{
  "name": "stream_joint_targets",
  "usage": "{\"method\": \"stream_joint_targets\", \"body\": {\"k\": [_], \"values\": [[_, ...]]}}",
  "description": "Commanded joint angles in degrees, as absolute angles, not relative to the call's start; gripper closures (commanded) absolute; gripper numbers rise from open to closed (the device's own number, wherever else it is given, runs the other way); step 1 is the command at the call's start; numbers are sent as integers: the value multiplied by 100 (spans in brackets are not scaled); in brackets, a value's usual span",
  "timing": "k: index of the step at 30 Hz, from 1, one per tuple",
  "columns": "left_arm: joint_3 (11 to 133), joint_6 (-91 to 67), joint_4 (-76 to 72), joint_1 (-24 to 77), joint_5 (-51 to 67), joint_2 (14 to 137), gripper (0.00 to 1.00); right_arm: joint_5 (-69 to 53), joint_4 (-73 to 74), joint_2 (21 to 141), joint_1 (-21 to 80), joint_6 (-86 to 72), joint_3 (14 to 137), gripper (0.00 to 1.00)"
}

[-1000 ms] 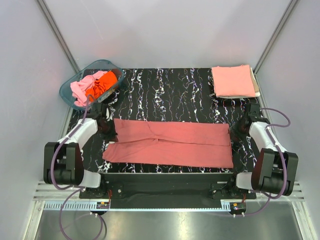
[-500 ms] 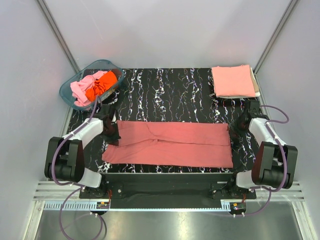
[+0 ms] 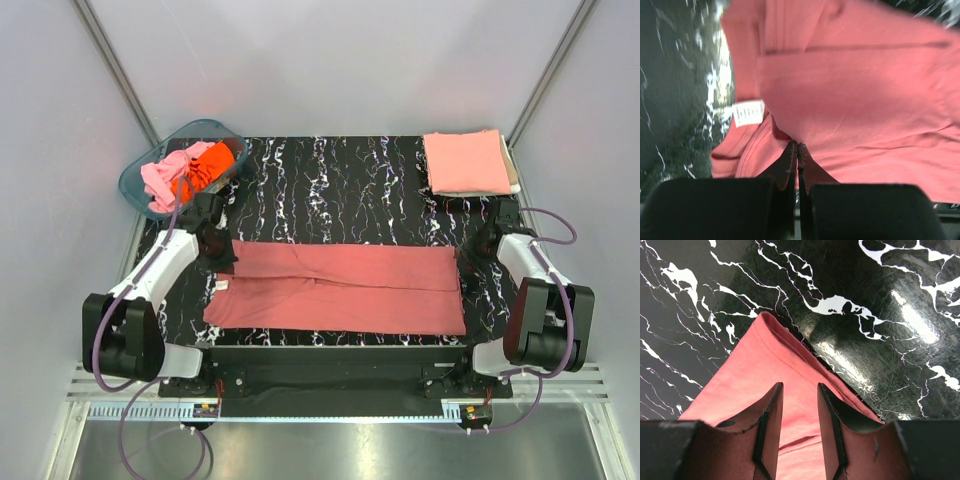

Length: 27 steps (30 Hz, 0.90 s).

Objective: Fold and stack the t-shirts
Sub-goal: Fold the tshirt

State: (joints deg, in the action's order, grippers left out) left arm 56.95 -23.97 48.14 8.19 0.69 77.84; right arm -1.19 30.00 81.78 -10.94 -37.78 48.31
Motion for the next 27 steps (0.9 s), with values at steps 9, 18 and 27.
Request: {"method": "stream_joint_targets", "body": {"k": [9,18,27], "values": [[5212,-2558,5089,1011,-62,7936,100,-246,2786,8314,-1116,-3656,4975,60],[6308,-2154,5510,897,-597,8349,70,-140,2804,8235,-1116,-3533,5001,57],[8137,-1486,5238,202,509,9623,71,-1432,2628,8481,-1107,-3164,5141,65]]}}
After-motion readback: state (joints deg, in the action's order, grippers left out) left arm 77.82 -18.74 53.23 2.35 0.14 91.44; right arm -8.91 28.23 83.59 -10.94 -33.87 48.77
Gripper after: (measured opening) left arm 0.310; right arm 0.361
